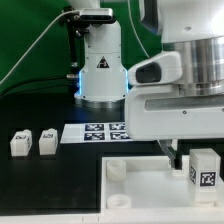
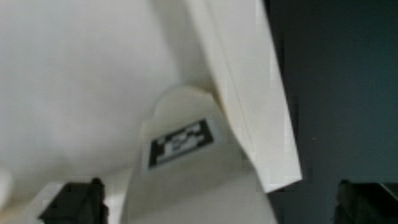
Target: Assemble one leg
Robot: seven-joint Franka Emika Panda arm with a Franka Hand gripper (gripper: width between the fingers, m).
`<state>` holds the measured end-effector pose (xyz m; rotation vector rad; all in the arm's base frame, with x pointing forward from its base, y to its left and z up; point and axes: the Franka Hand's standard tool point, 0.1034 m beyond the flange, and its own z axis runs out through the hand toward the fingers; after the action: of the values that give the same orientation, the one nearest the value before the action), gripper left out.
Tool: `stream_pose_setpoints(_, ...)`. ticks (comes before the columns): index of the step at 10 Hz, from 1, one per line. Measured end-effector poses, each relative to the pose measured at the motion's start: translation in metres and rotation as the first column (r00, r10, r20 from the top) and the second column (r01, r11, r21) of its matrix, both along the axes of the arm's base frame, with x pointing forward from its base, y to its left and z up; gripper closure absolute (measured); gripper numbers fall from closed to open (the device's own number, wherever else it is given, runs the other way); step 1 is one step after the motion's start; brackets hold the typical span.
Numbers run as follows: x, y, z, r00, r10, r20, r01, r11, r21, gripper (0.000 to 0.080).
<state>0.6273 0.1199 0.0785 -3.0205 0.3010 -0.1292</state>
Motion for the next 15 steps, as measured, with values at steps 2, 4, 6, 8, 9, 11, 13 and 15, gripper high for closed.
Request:
stream_pose_setpoints(2,0.001,0.0,0.001,0.975,0.221,0.019,-0.22,0.974,-0.049,0.015)
stream_pose_setpoints(4,0.001,0.0,0.0,0.986,0.164,0.015,-0.163,0.986,-0.041,0.0267)
stream_pose_setpoints(6,0.001,-0.002,0.0,0.999,0.043,0.007,-0.043,0.999,-0.028,0.0498)
stream_pose_setpoints(8,0.001,-0.006,-0.001,0.981,-0.191,-0.014,0.191,0.982,-0.001,0.0498)
stream_pose_setpoints(9,0.002,-0.008,-0.002,0.939,-0.343,-0.037,0.344,0.939,0.027,0.0498)
stream_pose_setpoints(11,-0.001,-0.011,-0.004,0.726,-0.679,-0.106,0.686,0.725,0.054,0.0498)
stream_pose_setpoints(13,-0.002,-0.014,-0.005,0.488,-0.852,-0.188,0.872,0.484,0.068,0.0498)
stream_pose_setpoints(15,-0.003,-0.013,-0.005,0.298,-0.924,-0.24,0.954,0.294,0.052,0.0498)
